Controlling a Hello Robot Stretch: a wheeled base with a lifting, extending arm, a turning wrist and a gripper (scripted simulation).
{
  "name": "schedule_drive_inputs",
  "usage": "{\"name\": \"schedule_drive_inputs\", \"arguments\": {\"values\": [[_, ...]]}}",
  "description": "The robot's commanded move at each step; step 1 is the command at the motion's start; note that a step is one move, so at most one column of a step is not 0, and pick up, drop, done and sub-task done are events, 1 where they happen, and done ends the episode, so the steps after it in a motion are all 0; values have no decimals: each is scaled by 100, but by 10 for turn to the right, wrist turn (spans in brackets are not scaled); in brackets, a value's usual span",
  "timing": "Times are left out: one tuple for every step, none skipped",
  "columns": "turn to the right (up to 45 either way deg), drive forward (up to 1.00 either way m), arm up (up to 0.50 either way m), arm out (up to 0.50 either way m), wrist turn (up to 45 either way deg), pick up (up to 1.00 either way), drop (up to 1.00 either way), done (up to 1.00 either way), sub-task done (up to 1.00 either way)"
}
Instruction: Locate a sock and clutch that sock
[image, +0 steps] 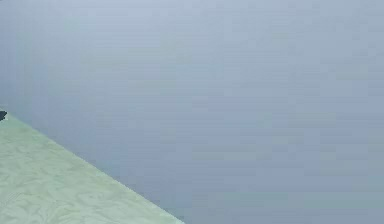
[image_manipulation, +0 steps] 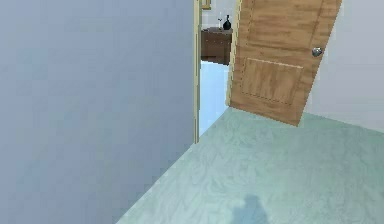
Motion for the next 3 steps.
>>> {"name": "schedule_drive_inputs", "arguments": {"values": [[-30,0,0,0,0,0,0,0,0],[0,10,0,0,0,0,0,0,0],[-450,0,0,0,0,0,0,0,0]]}}
